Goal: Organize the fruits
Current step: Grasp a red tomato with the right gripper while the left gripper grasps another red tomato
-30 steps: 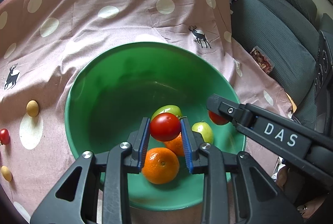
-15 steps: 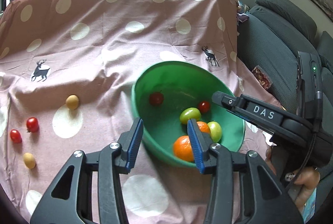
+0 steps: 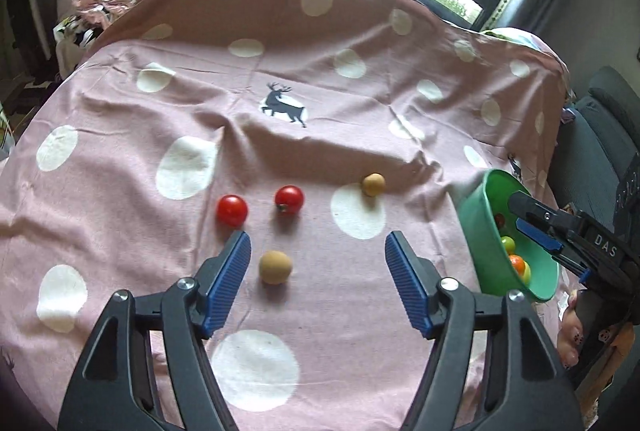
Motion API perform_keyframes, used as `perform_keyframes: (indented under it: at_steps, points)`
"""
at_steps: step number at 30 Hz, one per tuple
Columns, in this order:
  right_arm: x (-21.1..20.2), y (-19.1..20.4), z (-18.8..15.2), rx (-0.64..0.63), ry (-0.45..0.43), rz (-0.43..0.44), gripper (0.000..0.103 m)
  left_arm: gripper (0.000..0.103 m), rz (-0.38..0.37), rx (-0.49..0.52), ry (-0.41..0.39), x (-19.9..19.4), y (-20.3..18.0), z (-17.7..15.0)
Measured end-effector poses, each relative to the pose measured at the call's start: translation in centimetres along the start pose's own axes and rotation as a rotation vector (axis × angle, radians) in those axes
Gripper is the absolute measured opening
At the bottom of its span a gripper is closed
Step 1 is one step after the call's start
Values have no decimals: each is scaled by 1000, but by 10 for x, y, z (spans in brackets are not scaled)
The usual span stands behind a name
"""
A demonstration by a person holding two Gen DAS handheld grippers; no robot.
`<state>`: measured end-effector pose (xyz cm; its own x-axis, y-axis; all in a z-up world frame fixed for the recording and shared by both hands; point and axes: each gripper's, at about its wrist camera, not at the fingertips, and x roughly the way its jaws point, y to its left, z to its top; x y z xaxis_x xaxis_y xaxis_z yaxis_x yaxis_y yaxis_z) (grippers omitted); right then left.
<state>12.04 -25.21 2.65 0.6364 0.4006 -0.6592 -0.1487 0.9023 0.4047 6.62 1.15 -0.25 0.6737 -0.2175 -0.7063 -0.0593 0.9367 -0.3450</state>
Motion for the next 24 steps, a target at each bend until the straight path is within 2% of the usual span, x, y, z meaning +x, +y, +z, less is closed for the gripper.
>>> perform_keyframes:
  at_steps: [2,7,9,11,14,20,24]
  points:
    - [14,14,0,-19,34,37,69,70,28,-31,9,9,11,0]
    - [51,49,3,-43,112,131,69,68,112,-31,15,32,22,6]
    - [70,62,3,-55,164,161,61,63,103,-46,27,40,27,11]
    - [93,72,3,-64,228,167,50,57,101,-56,34,48,29,18]
    - [121,84,2,-68,297,181,43,50,105,-57,57,59,32,20]
    - [154,98,-7,-96,346,162,42,42,109,-81,98,74,40,21]
    - [166,103,-12,-128,365,133,38,41,104,-94,121,83,43,20]
